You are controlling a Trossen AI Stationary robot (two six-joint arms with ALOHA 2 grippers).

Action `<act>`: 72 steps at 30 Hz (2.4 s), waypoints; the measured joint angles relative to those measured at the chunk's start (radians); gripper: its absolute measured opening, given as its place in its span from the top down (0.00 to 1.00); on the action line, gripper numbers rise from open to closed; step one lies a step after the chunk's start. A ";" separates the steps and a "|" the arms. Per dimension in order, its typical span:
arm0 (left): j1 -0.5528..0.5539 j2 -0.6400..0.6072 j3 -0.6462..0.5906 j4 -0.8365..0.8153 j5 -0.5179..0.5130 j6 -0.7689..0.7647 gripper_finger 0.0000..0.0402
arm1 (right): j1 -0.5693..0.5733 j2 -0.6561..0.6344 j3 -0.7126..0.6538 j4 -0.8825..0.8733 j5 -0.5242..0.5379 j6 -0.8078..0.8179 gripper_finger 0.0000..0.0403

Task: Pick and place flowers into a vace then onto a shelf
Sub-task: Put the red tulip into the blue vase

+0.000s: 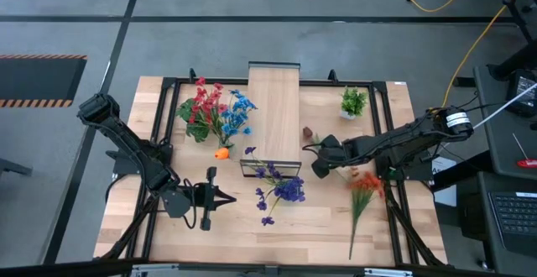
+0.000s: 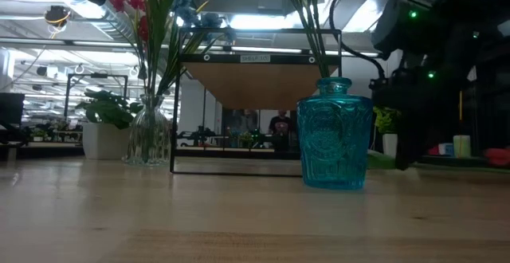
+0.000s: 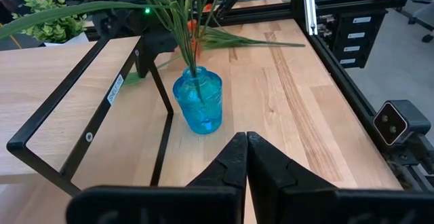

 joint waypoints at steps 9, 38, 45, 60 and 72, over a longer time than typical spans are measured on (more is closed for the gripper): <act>-0.001 0.000 0.000 0.000 0.000 0.007 0.99 | -0.048 0.000 0.004 0.030 0.025 -0.017 0.98; -0.002 0.000 0.000 0.000 0.019 0.000 0.99 | -0.035 -0.555 0.019 0.385 0.287 -0.663 0.99; -0.003 0.000 0.000 0.000 0.025 0.000 1.00 | 0.156 -0.511 0.019 0.705 0.307 -0.874 1.00; -0.002 0.000 0.000 0.008 0.017 0.041 0.99 | 0.458 -0.139 0.019 1.323 0.539 -1.104 1.00; -0.002 0.000 0.000 0.008 0.018 0.026 0.99 | 0.482 0.229 0.019 1.955 0.538 -1.247 1.00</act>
